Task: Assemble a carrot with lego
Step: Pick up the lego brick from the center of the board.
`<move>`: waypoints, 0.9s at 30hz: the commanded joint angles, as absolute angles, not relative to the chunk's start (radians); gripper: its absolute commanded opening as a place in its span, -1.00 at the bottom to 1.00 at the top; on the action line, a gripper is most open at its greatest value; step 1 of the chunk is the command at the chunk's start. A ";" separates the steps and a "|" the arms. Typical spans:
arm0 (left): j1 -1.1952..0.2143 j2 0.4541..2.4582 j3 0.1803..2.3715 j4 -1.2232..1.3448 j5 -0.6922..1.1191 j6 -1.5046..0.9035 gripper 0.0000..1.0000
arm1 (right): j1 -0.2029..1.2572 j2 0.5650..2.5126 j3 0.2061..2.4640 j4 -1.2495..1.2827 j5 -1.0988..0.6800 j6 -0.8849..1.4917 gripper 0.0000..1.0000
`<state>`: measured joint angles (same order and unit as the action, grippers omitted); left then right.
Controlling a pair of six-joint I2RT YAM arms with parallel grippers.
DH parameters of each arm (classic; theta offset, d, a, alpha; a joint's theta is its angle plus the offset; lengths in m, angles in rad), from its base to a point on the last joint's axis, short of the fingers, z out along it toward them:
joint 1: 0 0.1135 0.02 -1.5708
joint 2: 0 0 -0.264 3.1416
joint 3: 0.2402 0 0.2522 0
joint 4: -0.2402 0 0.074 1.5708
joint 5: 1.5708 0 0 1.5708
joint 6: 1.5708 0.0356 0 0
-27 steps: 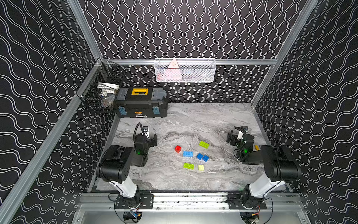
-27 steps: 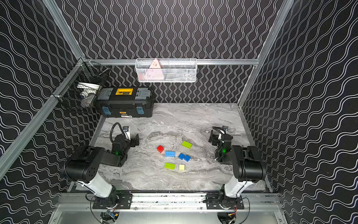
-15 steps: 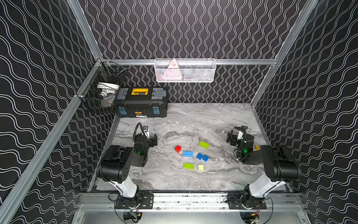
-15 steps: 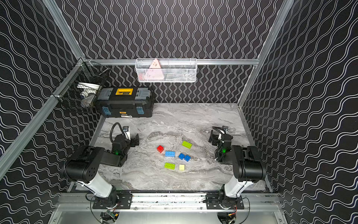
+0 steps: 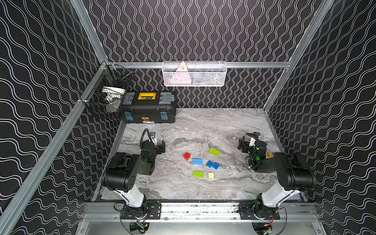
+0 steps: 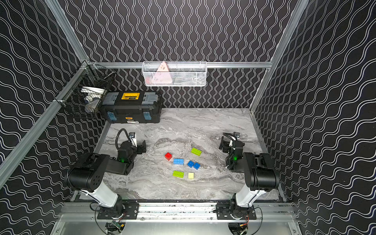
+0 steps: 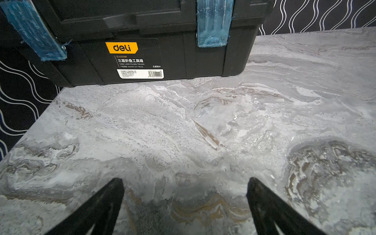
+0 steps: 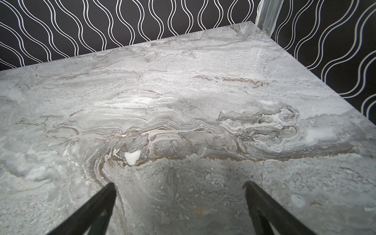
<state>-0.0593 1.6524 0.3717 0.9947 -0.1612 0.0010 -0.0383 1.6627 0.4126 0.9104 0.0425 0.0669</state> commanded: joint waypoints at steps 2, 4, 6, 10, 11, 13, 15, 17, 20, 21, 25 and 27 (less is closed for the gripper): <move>-0.060 1.649 0.379 1.005 -0.103 0.023 0.98 | -0.037 1.663 0.414 0.945 0.041 0.069 1.00; -0.054 1.642 0.378 1.000 -0.034 0.035 0.98 | -0.037 1.664 0.415 0.943 0.041 0.072 1.00; -0.047 1.627 0.373 1.003 -0.026 0.035 0.96 | -0.041 1.661 0.425 0.937 0.074 0.093 1.00; 0.066 1.398 0.569 0.508 0.122 0.016 0.98 | -0.043 1.313 0.581 0.350 0.110 0.231 1.00; 0.065 1.367 0.656 0.356 0.132 0.082 0.98 | -0.044 1.235 0.639 0.162 0.115 0.320 1.00; 0.065 1.369 0.850 0.014 0.201 0.197 0.98 | -0.044 1.137 0.711 -0.078 0.090 0.504 1.00; 0.068 1.427 1.035 -0.342 0.319 0.342 0.98 | -0.043 1.073 0.755 -0.254 0.004 0.689 1.00; 0.096 1.483 1.139 -0.627 0.487 0.498 0.98 | -0.044 1.028 0.739 -0.323 -0.145 0.774 1.00; 0.130 1.496 1.131 -0.910 0.708 0.738 0.94 | -0.048 0.962 0.661 -0.270 -0.409 0.827 1.00; 0.125 1.492 1.116 -0.963 0.734 0.791 0.93 | -0.047 0.946 0.627 -0.181 -0.533 0.789 1.00; 0.115 1.447 0.998 -0.871 0.743 0.735 0.91 | 0.346 1.013 0.669 -0.048 -0.472 0.533 1.00; 0.078 1.443 0.952 -0.777 0.692 0.631 0.88 | 0.741 1.115 0.772 -0.145 -0.178 0.149 1.00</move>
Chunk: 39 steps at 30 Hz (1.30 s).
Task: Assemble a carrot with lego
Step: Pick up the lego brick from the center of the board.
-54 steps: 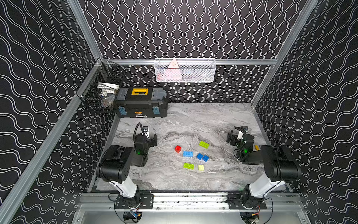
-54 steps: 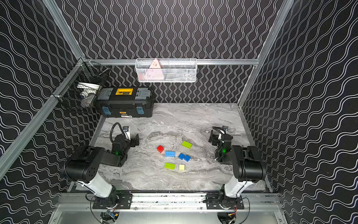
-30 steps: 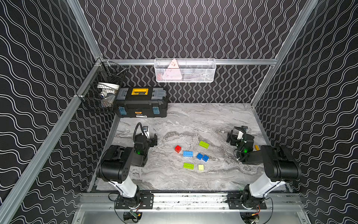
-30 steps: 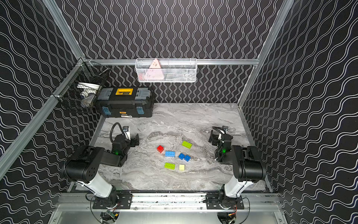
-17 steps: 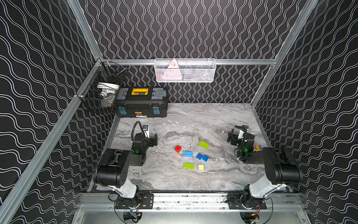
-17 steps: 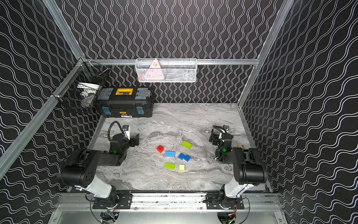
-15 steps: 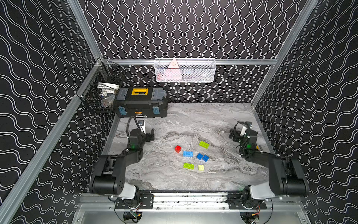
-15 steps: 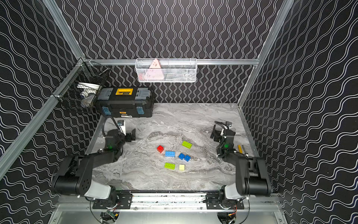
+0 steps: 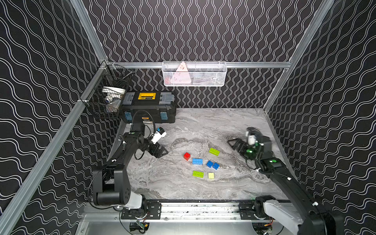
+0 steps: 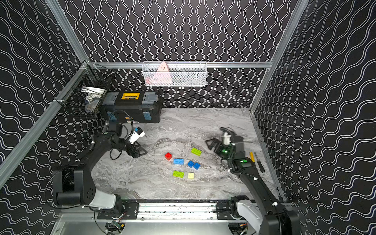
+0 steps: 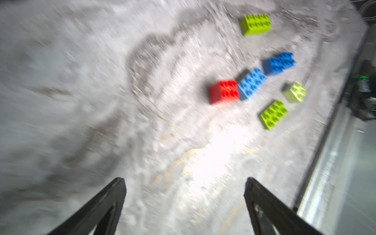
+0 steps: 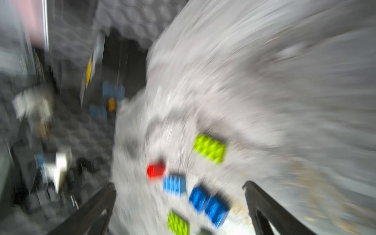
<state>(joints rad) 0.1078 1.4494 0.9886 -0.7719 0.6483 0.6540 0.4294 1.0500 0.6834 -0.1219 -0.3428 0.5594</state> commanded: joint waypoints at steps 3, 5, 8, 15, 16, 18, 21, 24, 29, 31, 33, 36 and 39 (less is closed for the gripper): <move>0.026 1.448 0.907 -0.611 0.618 0.411 0.76 | 0.998 1.215 0.730 -0.109 -0.104 -0.431 1.00; -0.030 1.437 0.859 -0.489 0.553 0.277 0.68 | 0.921 1.259 0.673 0.013 -0.230 -0.550 0.86; -0.130 1.417 0.802 -0.376 0.450 0.243 0.59 | 0.769 1.358 0.692 0.000 -0.403 -0.663 0.59; -0.101 1.490 0.845 -0.274 0.596 0.419 0.60 | 0.719 1.610 0.810 0.018 -0.464 -0.772 0.45; -0.105 1.503 0.856 -0.280 0.620 0.420 0.56 | 0.716 1.642 0.834 -0.006 -0.464 -0.791 0.39; -0.125 1.528 0.870 -0.305 0.639 0.452 0.51 | 0.694 1.688 0.863 -0.027 -0.460 -0.812 0.34; -0.144 1.582 0.910 -0.334 0.589 0.528 0.46 | 0.659 1.728 0.884 -0.027 -0.471 -0.819 0.31; -0.144 1.649 0.959 -0.335 0.511 0.573 0.41 | 0.658 1.776 0.940 -0.095 -0.441 -0.844 0.24; -0.158 1.756 1.040 -0.378 0.471 0.584 0.34 | 0.660 1.816 0.984 -0.133 -0.452 -0.858 0.15; -0.178 1.781 1.047 -0.384 0.455 0.580 0.33 | 0.661 1.832 0.998 -0.146 -0.451 -0.863 0.13; -0.191 1.798 1.053 -0.382 0.438 0.572 0.33 | 0.662 1.844 1.010 -0.160 -0.446 -0.874 0.05; -0.204 1.817 1.059 -0.376 0.436 0.559 0.35 | 0.663 1.857 1.025 -0.171 -0.446 -0.880 -0.02; -0.221 1.826 1.060 -0.373 0.447 0.547 0.38 | 0.662 1.866 1.033 -0.177 -0.443 -0.885 -0.19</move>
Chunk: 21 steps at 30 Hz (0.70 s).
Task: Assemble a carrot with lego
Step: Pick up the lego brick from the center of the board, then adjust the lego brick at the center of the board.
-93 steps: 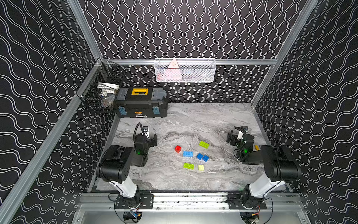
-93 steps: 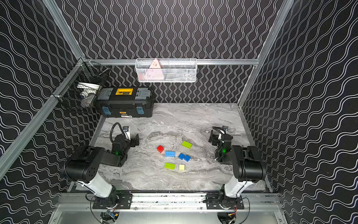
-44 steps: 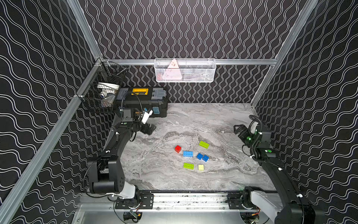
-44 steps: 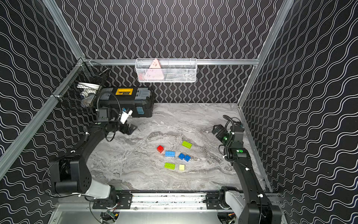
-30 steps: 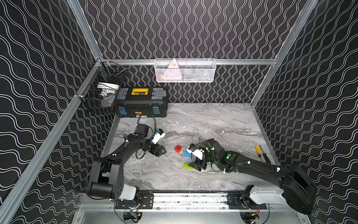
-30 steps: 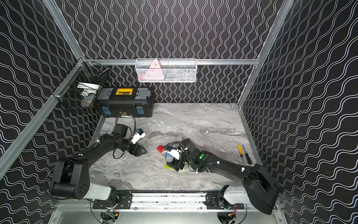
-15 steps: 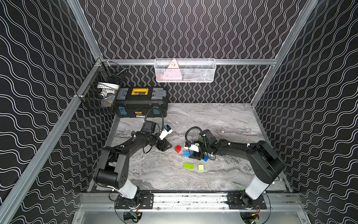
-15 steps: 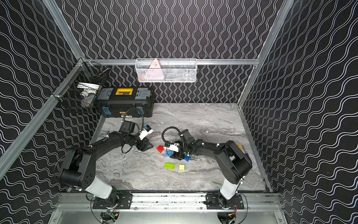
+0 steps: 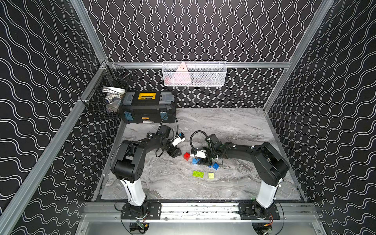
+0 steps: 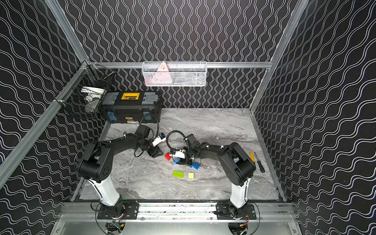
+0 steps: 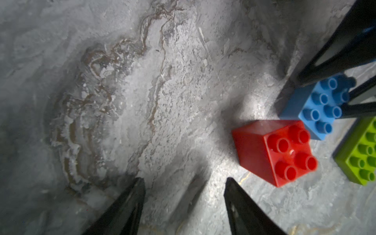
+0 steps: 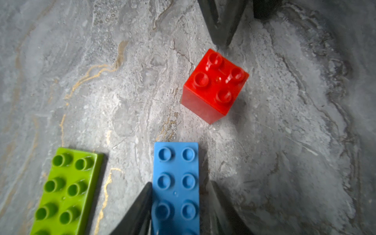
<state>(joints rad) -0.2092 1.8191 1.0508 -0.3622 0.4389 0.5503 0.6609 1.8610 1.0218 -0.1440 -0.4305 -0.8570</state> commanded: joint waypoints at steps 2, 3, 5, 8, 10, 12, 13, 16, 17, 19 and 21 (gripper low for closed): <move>-0.231 1.829 1.058 -0.368 0.454 0.538 0.39 | 0.661 1.858 1.028 -0.174 -0.439 -0.886 -0.34; -0.236 1.830 1.056 -0.367 0.456 0.536 0.39 | 0.660 1.842 1.016 -0.164 -0.443 -0.883 -0.40; -0.251 1.832 1.053 -0.357 0.451 0.527 0.40 | 0.653 1.795 0.983 -0.133 -0.451 -0.868 -0.51; -0.276 1.825 1.046 -0.345 0.449 0.517 0.40 | 0.638 1.707 0.943 -0.136 -0.458 -0.851 -0.59; -0.288 1.822 1.042 -0.343 0.457 0.510 0.41 | 0.626 1.643 0.915 -0.145 -0.460 -0.833 -0.59; -0.300 1.815 1.028 -0.328 0.459 0.499 0.43 | 0.615 1.587 0.892 -0.138 -0.457 -0.794 -0.59; -0.307 1.811 1.023 -0.324 0.463 0.493 0.43 | 0.614 1.567 0.886 -0.138 -0.461 -0.766 -0.58; -0.316 1.794 1.004 -0.315 0.482 0.465 0.47 | 0.618 1.550 0.874 -0.099 -0.477 -0.671 -0.59; -0.315 1.784 1.000 -0.312 0.487 0.452 0.49 | 0.631 1.560 0.878 -0.085 -0.469 -0.648 -0.59; -0.290 1.756 0.994 -0.299 0.478 0.410 0.53 | 0.667 1.598 0.898 -0.054 -0.429 -0.611 -0.59; -0.207 1.739 1.011 -0.323 0.560 0.362 0.53 | 0.698 1.644 0.945 -0.063 -0.412 -0.596 -0.59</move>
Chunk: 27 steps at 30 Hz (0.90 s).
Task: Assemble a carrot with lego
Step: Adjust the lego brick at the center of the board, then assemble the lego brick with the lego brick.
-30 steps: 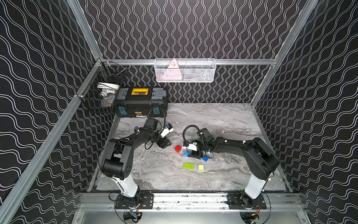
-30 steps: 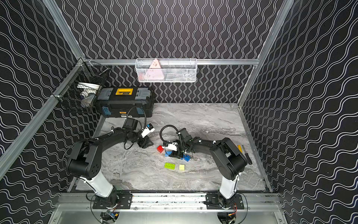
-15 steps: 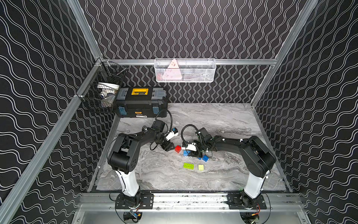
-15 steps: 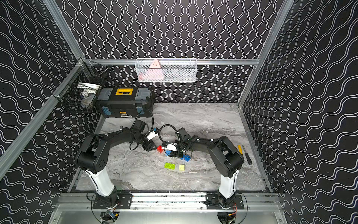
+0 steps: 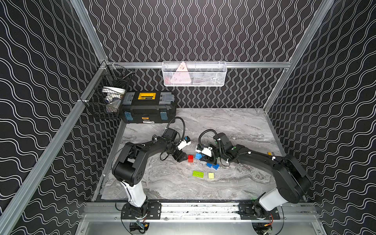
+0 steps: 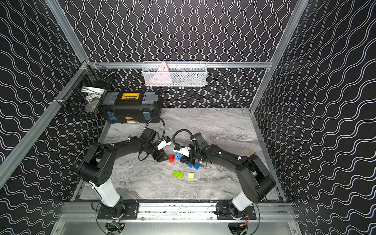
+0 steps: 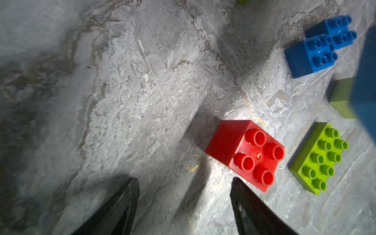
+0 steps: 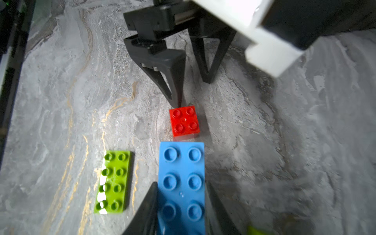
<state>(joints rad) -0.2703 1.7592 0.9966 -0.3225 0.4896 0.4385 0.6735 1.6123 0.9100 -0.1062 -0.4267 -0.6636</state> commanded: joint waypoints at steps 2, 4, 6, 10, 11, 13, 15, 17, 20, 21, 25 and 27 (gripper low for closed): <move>-0.125 1.734 1.036 -0.379 0.655 0.334 0.52 | 0.714 1.681 0.987 -0.065 -0.412 -0.580 -0.59; -0.071 1.718 1.029 -0.405 0.718 0.305 0.52 | 0.718 1.708 1.014 -0.060 -0.425 -0.579 -0.60; -0.055 1.703 1.012 -0.442 0.781 0.280 0.51 | 0.718 1.719 1.026 -0.061 -0.441 -0.602 -0.59; -0.054 1.661 0.932 -0.362 0.914 0.087 0.60 | 0.709 1.768 1.100 -0.171 -0.452 -0.678 -0.59; -0.054 1.651 0.896 -0.301 0.940 -0.010 0.65 | 0.707 1.781 1.121 -0.198 -0.447 -0.692 -0.60; -0.054 1.649 0.823 -0.103 0.997 -0.225 0.69 | 0.701 1.802 1.161 -0.226 -0.456 -0.704 -0.59; -0.051 1.659 0.779 0.047 1.029 -0.411 0.71 | 0.700 1.815 1.183 -0.245 -0.468 -0.711 -0.59; -0.045 1.682 0.745 0.177 1.070 -0.517 0.68 | 0.700 1.830 1.204 -0.279 -0.477 -0.723 -0.59; -0.051 1.735 0.693 0.364 1.139 -0.676 0.61 | 0.700 1.841 1.218 -0.308 -0.494 -0.737 -0.59; -0.051 1.753 0.671 0.450 1.164 -0.743 0.61 | 0.701 1.842 1.218 -0.313 -0.505 -0.743 -0.59; -0.065 1.828 0.612 0.750 1.236 -0.958 0.65 | 0.703 1.857 1.234 -0.326 -0.507 -0.753 -0.58; -0.076 1.872 0.590 0.898 1.258 -1.060 0.64 | 0.703 1.867 1.238 -0.327 -0.500 -0.762 -0.58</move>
<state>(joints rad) -0.0658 1.8374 0.6102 0.5655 1.1744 -0.8230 0.7013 1.8568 1.2263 -0.2993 -0.4801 -0.7311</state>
